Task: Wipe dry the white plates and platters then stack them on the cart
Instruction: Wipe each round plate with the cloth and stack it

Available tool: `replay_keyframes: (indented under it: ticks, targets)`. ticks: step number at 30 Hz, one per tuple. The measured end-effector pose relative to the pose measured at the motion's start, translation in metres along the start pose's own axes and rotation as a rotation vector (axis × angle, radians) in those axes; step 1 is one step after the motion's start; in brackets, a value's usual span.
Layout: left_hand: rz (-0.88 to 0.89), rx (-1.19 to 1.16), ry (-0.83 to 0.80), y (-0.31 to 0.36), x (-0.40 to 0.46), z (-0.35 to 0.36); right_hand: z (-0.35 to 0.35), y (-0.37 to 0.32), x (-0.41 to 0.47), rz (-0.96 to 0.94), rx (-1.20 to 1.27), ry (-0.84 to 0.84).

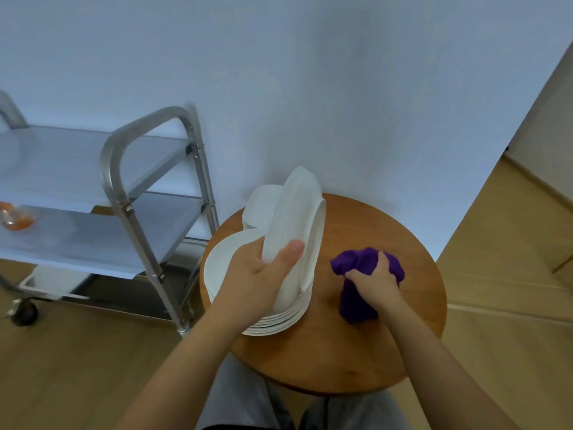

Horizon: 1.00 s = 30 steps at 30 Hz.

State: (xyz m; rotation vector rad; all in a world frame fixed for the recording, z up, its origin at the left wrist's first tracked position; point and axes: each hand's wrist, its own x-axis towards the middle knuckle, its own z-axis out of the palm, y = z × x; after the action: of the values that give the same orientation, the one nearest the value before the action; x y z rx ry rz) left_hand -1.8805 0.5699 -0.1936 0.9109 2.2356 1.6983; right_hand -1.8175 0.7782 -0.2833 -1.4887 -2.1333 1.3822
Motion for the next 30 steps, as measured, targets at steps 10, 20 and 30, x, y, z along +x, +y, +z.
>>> replay_keyframes:
  ticks: [10, 20, 30]
  targets:
    - [0.194, 0.759, -0.258, -0.048, 0.023, -0.009, 0.022, -0.031, -0.021, -0.147, 0.320, -0.073]
    - [0.415, 1.169, -0.492, -0.096, 0.040, 0.007, 0.047, -0.045, -0.039, -0.360, 0.210, -0.157]
    - [0.274, 1.139, -0.638, -0.119, 0.038, 0.005, 0.075, -0.012, -0.031, -0.384, 0.054, -0.118]
